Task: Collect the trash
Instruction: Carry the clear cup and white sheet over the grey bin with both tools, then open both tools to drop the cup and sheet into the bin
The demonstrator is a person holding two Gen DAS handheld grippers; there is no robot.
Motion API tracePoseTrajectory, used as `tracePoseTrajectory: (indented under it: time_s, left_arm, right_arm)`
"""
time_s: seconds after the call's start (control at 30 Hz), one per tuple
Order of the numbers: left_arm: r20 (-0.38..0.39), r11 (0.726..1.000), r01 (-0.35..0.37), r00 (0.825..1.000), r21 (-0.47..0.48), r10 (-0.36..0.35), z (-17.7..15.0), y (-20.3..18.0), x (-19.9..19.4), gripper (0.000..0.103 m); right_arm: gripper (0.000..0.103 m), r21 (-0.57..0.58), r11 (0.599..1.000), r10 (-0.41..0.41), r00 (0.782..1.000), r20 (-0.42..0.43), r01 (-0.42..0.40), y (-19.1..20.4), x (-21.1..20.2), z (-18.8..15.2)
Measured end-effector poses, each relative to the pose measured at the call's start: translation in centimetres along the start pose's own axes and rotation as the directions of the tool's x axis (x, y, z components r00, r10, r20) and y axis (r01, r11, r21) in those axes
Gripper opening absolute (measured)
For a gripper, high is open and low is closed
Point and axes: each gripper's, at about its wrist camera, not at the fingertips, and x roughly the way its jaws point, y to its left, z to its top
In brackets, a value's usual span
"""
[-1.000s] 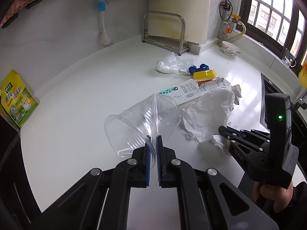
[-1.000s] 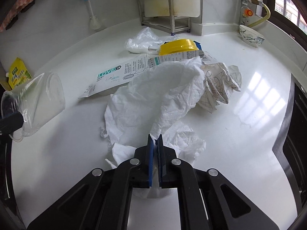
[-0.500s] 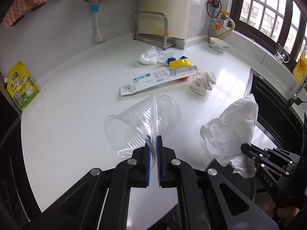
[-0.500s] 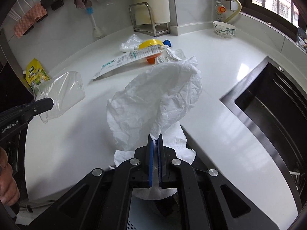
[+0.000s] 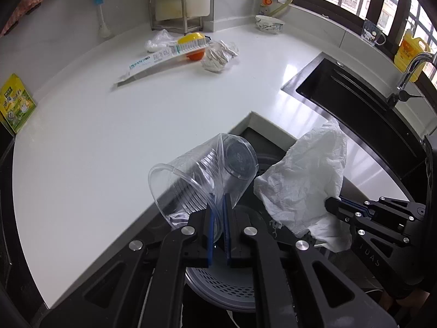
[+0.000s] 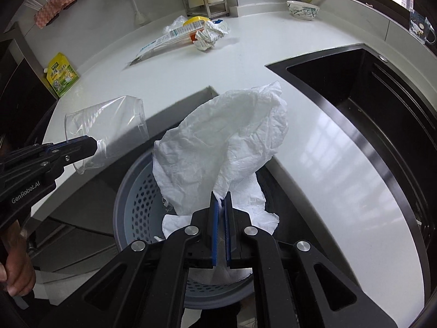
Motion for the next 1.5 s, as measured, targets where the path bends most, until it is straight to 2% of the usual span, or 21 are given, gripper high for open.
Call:
tracePoseTrajectory:
  time_s: [0.2, 0.37, 0.6, 0.77, 0.8, 0.83, 0.9, 0.93, 1.0, 1.07, 1.33, 1.5]
  left_arm:
    - [-0.075, 1.000, -0.010, 0.997, -0.024, 0.009, -2.8, -1.5, 2.8, 0.006]
    - [-0.126, 0.999, -0.014, 0.992, -0.044, 0.008, -4.2, -1.5, 4.6, 0.006]
    - [-0.146, 0.997, -0.042, 0.989, -0.065, 0.032, -4.5, -0.5, 5.8, 0.007]
    - [-0.148, 0.995, -0.044, 0.989, -0.086, 0.031, -4.4, 0.0, 5.9, 0.008]
    - [-0.150, 0.995, -0.041, 0.988, -0.091, 0.027, -4.5, 0.1, 5.9, 0.011]
    - [-0.152, 0.995, -0.043, 0.988, -0.095, 0.028, -4.5, 0.2, 6.0, 0.014]
    - [-0.153, 0.993, -0.047, 0.988, -0.105, 0.031, -4.6, 0.4, 6.0, 0.032]
    - [-0.150, 0.993, -0.048, 0.988, -0.109, 0.031, -4.6, 0.4, 5.9, 0.035]
    - [-0.144, 0.992, -0.053, 0.989, -0.113, 0.037, -4.7, 0.5, 5.7, 0.050]
    - [-0.134, 0.991, -0.060, 0.990, -0.118, 0.044, -4.6, 0.7, 5.5, 0.060]
    - [-0.131, 0.990, -0.063, 0.990, -0.130, 0.045, -4.1, 1.0, 4.6, 0.065]
    - [-0.105, 0.988, -0.074, 0.993, -0.138, 0.060, -3.4, 1.1, 3.6, 0.068]
  right_arm:
    - [0.004, -0.031, 0.999, 0.013, 0.998, -0.054, -0.014, -0.3, 1.5, -2.4]
    - [0.004, -0.029, 0.999, 0.027, 0.994, -0.104, -0.030, -0.3, 3.4, -3.1]
    - [0.004, 0.003, 0.998, 0.061, 0.987, -0.146, -0.061, -0.4, 5.6, -3.1]
    - [0.011, 0.014, 0.997, 0.072, 0.988, -0.140, -0.071, -0.8, 5.7, -3.1]
    - [0.016, 0.012, 0.998, 0.070, 0.988, -0.140, -0.069, -0.7, 5.7, -3.1]
    - [0.025, 0.009, 0.998, 0.066, 0.988, -0.138, -0.065, -0.6, 5.7, -3.0]
    - [0.035, 0.007, 0.998, 0.062, 0.990, -0.126, -0.062, -0.8, 5.4, -3.1]
    - [0.035, 0.006, 0.998, 0.065, 0.990, -0.122, -0.065, -0.7, 5.3, -3.0]
    - [0.035, 0.005, 0.998, 0.061, 0.991, -0.122, -0.061, -0.8, 5.3, -2.9]
    - [0.035, 0.006, 0.998, 0.059, 0.991, -0.123, -0.058, -1.0, 5.1, -3.0]
    - [0.044, 0.023, 0.997, 0.069, 0.993, -0.097, -0.067, -2.1, 3.7, -2.5]
    - [0.045, 0.009, 0.997, 0.077, 0.994, -0.077, -0.076, -2.0, 2.5, -2.1]
